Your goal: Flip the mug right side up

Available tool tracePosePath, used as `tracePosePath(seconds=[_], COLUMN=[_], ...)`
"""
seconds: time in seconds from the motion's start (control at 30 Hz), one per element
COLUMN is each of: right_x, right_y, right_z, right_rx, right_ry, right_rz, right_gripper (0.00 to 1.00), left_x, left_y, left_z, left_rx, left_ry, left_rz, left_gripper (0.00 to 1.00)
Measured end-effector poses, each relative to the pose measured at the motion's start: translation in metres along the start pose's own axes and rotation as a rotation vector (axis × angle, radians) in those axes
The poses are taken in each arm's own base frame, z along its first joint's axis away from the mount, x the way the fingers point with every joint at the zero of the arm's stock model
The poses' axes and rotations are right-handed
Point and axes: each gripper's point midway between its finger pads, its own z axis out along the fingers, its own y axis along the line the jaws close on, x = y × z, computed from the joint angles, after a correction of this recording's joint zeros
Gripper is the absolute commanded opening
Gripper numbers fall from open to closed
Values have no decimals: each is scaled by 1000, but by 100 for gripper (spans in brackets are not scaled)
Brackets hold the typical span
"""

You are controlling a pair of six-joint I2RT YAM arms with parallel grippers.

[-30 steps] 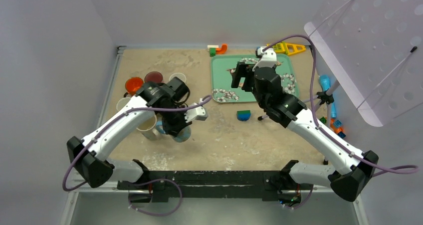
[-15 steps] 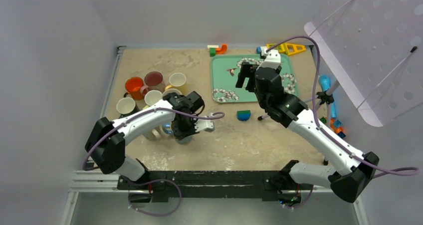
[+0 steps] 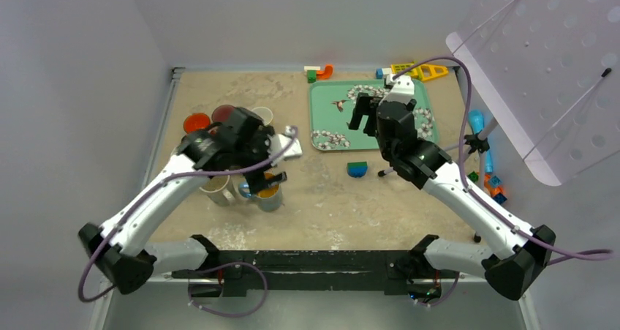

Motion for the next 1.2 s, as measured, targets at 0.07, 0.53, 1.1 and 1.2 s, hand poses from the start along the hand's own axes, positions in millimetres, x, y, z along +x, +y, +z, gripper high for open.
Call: tracePosePath(seconds=[0.07, 0.53, 1.1, 1.2], right_x=[9, 81, 70, 73], right_y=[-6, -118, -136, -138], right_z=[4, 3, -12, -12], right_rx=[16, 194, 261, 274], right_ry=[9, -21, -138, -129], right_rz=[-10, 37, 154, 155], right_gripper=[95, 99, 98, 97], left_x=[-15, 134, 173, 171], left_y=[31, 146, 130, 129], left_z=[-37, -121, -100, -95], left_rx=[-164, -1024, -1209, -1184], left_ry=[-136, -186, -322, -327], left_rz=[-71, -808, -944, -938], left_gripper=[100, 100, 100, 100])
